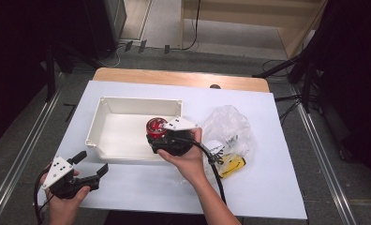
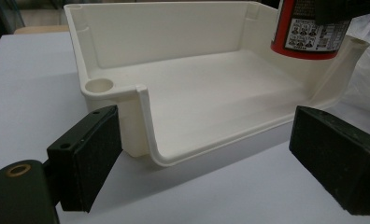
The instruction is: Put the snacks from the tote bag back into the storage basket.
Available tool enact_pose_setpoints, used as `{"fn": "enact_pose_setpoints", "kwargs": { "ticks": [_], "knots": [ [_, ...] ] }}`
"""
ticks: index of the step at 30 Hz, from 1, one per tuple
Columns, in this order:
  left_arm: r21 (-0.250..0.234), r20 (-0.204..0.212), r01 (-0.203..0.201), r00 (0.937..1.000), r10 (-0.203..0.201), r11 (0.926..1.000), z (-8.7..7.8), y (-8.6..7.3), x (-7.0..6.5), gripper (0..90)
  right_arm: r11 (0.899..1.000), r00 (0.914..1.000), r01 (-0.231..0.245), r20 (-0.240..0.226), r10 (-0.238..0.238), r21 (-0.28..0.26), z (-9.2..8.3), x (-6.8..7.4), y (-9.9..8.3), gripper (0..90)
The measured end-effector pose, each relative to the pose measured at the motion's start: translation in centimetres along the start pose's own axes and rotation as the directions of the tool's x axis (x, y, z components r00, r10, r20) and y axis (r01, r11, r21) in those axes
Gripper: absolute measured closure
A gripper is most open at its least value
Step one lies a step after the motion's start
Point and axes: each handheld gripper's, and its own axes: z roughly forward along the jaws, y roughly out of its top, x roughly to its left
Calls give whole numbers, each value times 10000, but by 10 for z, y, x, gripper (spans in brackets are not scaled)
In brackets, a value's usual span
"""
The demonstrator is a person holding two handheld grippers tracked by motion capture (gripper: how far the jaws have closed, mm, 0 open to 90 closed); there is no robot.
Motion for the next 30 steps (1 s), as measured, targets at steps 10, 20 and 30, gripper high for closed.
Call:
{"fn": "enact_pose_setpoints", "kwargs": {
  "ticks": [10,20,30],
  "knots": [
    [-8,12,-19,10000,19,10000,0,0,0,94,10000,9999,-37,-138,36,-9,9,3,-3,260],
    [38,23,-81,10000,81,10000,0,0,0,94,10000,10000,-34,-43,34,-5,14,4,-4,261],
    [46,35,-78,10000,78,10000,0,0,-1,94,9999,9996,127,-241,-125,78,21,11,-4,261]
  ]
}}
